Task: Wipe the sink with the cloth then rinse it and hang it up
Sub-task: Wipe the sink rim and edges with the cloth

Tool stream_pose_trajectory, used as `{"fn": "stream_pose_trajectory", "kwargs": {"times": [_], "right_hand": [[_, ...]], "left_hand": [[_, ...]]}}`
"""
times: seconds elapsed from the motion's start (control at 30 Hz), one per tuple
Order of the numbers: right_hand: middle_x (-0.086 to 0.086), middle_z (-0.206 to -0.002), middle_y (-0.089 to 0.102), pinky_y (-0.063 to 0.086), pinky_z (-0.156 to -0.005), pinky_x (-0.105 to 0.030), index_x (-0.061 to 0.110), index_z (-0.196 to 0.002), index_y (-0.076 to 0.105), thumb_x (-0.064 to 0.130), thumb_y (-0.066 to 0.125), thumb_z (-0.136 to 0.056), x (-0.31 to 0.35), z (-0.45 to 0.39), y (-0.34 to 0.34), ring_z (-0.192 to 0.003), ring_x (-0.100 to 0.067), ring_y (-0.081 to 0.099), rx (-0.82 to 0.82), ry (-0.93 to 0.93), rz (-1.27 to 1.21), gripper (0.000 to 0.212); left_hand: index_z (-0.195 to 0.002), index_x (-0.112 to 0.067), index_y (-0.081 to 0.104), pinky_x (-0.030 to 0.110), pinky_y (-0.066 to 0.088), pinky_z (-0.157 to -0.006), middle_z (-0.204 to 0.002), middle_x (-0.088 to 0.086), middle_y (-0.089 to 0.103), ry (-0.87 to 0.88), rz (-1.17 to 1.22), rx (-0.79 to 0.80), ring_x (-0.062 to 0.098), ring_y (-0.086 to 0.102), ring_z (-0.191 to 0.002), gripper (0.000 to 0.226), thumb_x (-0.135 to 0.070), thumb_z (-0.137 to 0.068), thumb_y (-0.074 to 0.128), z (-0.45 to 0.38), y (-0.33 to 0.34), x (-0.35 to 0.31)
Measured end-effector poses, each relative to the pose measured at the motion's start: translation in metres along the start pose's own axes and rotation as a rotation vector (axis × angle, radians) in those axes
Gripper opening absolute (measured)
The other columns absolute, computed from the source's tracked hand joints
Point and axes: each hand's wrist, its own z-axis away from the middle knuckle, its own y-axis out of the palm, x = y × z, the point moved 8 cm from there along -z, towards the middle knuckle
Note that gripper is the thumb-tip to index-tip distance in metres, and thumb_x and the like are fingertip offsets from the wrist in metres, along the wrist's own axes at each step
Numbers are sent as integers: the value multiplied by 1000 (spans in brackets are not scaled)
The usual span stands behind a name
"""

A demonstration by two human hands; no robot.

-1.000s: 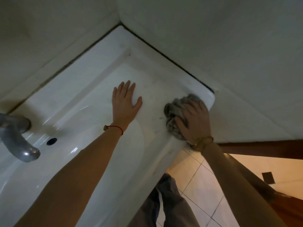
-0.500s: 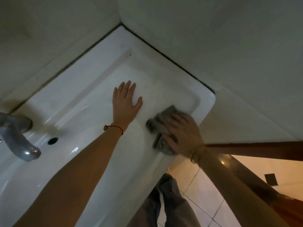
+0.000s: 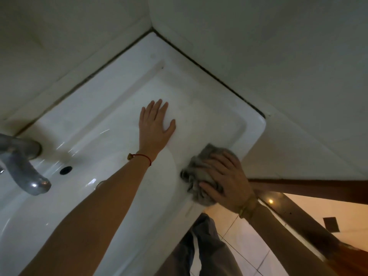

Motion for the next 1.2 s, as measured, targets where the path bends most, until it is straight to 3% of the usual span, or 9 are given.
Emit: {"fn": "stream_pose_trajectory", "kwargs": {"times": [0.1, 0.3, 0.43, 0.53, 0.67, 0.77, 0.97, 1.1, 1.2], "right_hand": [[-3, -128, 62, 32, -112, -48, 19, -126, 62, 46, 39, -99, -14, -4, -10, -124, -24, 52, 63, -213, 13, 45], [-10, -117, 65, 34, -105, -58, 15, -121, 63, 43, 41, -97, -82, -27, -34, -116, -34, 55, -185, 215, 87, 44], [-2, -129, 62, 29, -112, -54, 24, -126, 59, 42, 47, -95, 0, 3, -5, -126, -26, 51, -88, -12, -53, 38], [-4, -135, 58, 31, -113, -50, 20, -131, 58, 46, 44, -97, -8, 4, -5, -129, -25, 48, 43, -186, -11, 45], [-13, -121, 63, 38, -104, -55, 8, -120, 63, 44, 43, -97, -91, -30, -43, -119, -35, 53, -97, 73, 88, 47], [-12, -114, 65, 34, -105, -57, 10, -115, 67, 44, 45, -95, -80, -23, -35, -115, -34, 54, -197, 220, 54, 45], [-4, -118, 66, 38, -105, -47, 16, -117, 67, 48, 50, -94, -24, -5, -9, -112, -26, 57, 31, -168, 7, 42], [-9, -107, 66, 42, -98, -47, 10, -111, 67, 49, 45, -95, -94, -40, -38, -102, -33, 57, -66, 88, 99, 48], [-6, -118, 66, 35, -105, -51, 16, -124, 63, 49, 35, -97, -76, -37, -29, -109, -31, 57, -111, 215, 110, 51]], "left_hand": [[-147, -14, 47, 48, 19, -124, -155, 8, 43, 1, 10, -9, 29, 33, -147, 57, -44, -98, 47, 0, -1, -1], [-146, -14, 48, 47, 18, -124, -154, 8, 45, -1, 21, -19, 29, 34, -147, 57, -44, -97, 48, -1, -3, -1], [-147, -15, 47, 48, 19, -124, -155, 8, 44, -1, 15, -11, 28, 33, -147, 57, -44, -97, 47, 0, -1, -1], [-146, -15, 47, 48, 19, -124, -154, 7, 44, -2, 19, -14, 28, 33, -147, 57, -44, -97, 48, 1, -1, -1], [-145, -15, 49, 47, 19, -123, -153, 6, 45, 1, 22, -25, 28, 35, -146, 56, -43, -97, 49, 1, -2, 0], [-145, -14, 49, 48, 20, -123, -154, 8, 45, 0, 20, -18, 29, 35, -146, 57, -43, -97, 50, 0, -2, 0], [-147, -14, 46, 47, 18, -124, -155, 8, 43, 1, 10, -4, 29, 33, -147, 58, -44, -98, 47, 1, 0, 0], [-146, -15, 48, 46, 18, -124, -154, 7, 44, -1, 15, -10, 29, 34, -146, 57, -44, -97, 48, -1, -1, 0], [-147, -15, 46, 45, 16, -124, -155, 7, 42, -8, 11, 12, 28, 32, -147, 59, -45, -97, 46, 0, 0, -1]]}}
